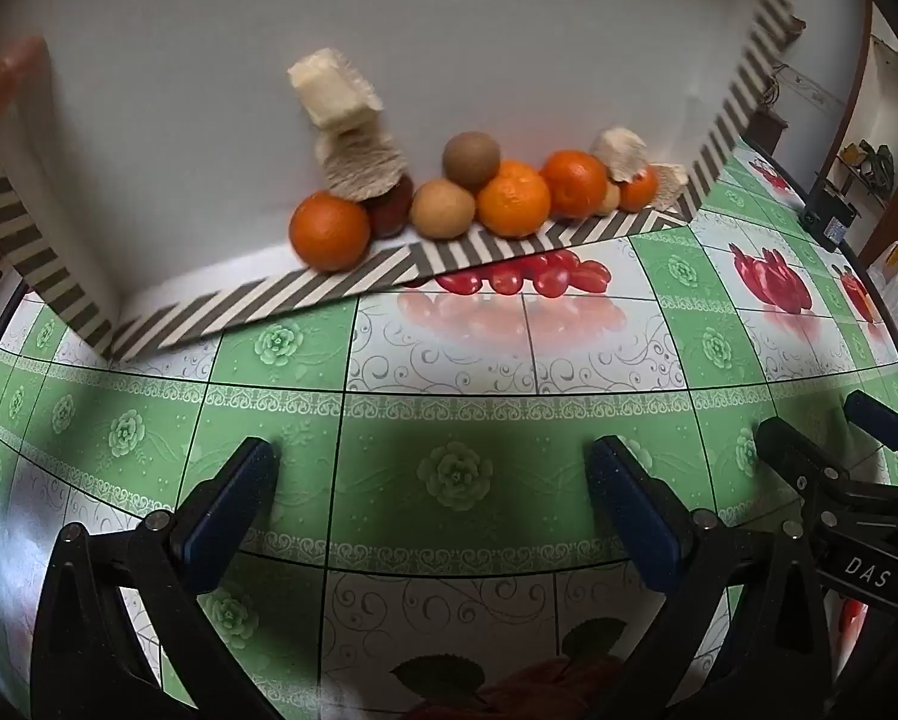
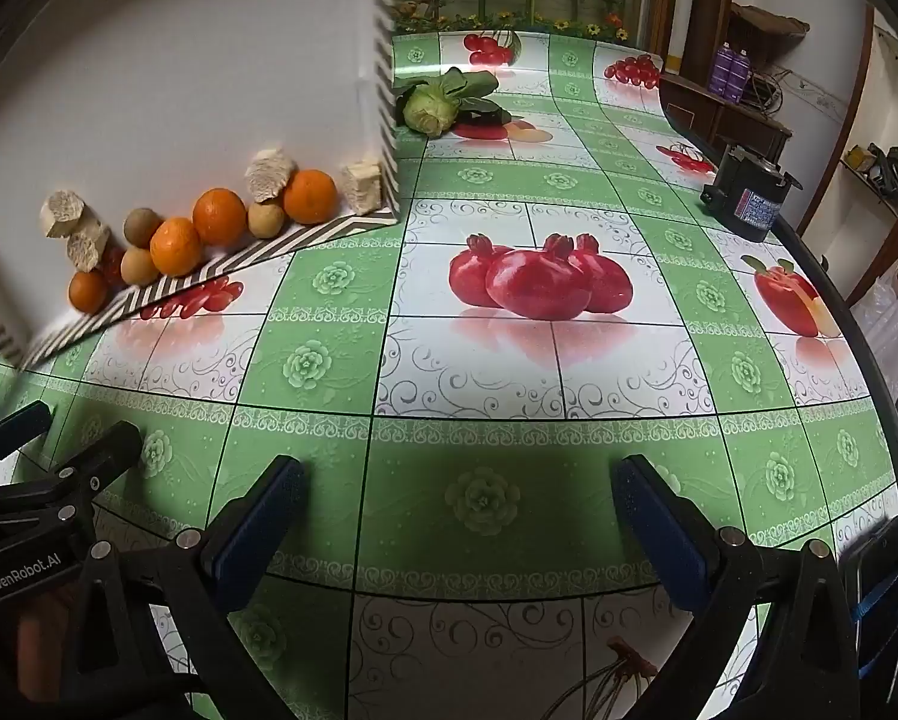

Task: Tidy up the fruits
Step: 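Move both tools over the row of fruits on the table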

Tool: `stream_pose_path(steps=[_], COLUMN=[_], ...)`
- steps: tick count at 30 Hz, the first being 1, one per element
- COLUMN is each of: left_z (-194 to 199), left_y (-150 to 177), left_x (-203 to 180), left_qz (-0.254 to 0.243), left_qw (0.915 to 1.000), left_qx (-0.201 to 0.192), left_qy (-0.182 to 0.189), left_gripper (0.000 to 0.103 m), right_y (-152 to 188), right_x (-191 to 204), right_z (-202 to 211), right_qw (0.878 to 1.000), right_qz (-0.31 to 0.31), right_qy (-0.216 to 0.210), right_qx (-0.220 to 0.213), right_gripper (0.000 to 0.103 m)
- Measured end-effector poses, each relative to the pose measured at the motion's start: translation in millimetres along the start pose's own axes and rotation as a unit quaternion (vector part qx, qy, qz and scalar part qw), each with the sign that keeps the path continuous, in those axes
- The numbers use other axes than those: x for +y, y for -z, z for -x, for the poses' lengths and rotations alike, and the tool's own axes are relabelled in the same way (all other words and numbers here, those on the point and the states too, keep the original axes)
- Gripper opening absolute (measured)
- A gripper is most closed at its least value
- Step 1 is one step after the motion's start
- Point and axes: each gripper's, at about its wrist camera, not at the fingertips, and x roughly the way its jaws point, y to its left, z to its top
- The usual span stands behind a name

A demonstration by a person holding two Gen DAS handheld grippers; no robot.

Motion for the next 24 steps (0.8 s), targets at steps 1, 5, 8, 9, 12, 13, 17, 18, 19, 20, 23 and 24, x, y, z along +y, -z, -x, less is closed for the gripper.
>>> stream_pose_path(steps=[1,5,8,9,12,13,17,18,19,20,23,24], left_z=[0.0,-0.1,-0.7,-1.0,-2.1,-2.3,-1.4,-1.4,-1.7,-0.2,0.3,0.5], left_y=[0.0,0.1,0.8,1.1,0.0,-2.0,-0.6,-0.5,-1.6,-1.3,-1.4,-1.3], left_x=[0.0,0.2,0.1,0.2,2.1,3.5,4.2,4.9,4.1,3.1,4.2,4.8], left_qz=[0.000,0.000,0.000,0.000,0.000,0.000,0.000,0.000,0.000,0.000,-0.001,-0.001], left_qw=[1.0000,1.0000,1.0000,1.0000,1.0000,1.0000,1.0000,1.0000,1.0000,1.0000,1.0000,1.0000], left_qx=[0.000,0.000,0.000,0.000,-0.001,-0.001,-0.001,-0.001,-0.001,-0.001,-0.001,-0.001], left_qy=[0.000,0.000,-0.001,-0.001,0.000,0.000,0.000,0.000,0.000,0.000,0.000,0.000], left_gripper=[0.103,0.103,0.103,0.103,0.103,0.103,0.103,0.103,0.103,0.103,0.103,0.103], right_y=[0.0,0.0,0.1,-0.4,-1.0,-1.2,-0.4,-0.1,-0.5,-0.4,-1.0,-1.0], right_x=[-0.1,-0.2,-0.2,-0.8,-1.0,-1.1,-1.9,-1.8,0.0,-0.1,0.2,0.3], right_z=[-0.1,-0.4,-0.5,-0.3,0.5,0.9,-1.5,-0.6,-0.6,-0.4,-0.9,-0.7], right_qw=[1.000,1.000,1.000,1.000,1.000,1.000,1.000,1.000,1.000,1.000,1.000,1.000], right_qz=[0.000,0.000,0.000,0.000,0.000,0.000,0.000,0.000,0.000,0.000,0.000,0.000], right_qy=[0.000,0.000,0.000,0.000,0.000,0.000,0.000,0.000,0.000,0.000,0.000,0.000], right_qx=[0.000,0.000,0.000,0.000,0.000,0.000,0.001,0.000,0.001,0.000,0.001,0.001], right_gripper=[0.103,0.103,0.103,0.103,0.103,0.103,0.103,0.103,0.103,0.103,0.103,0.103])
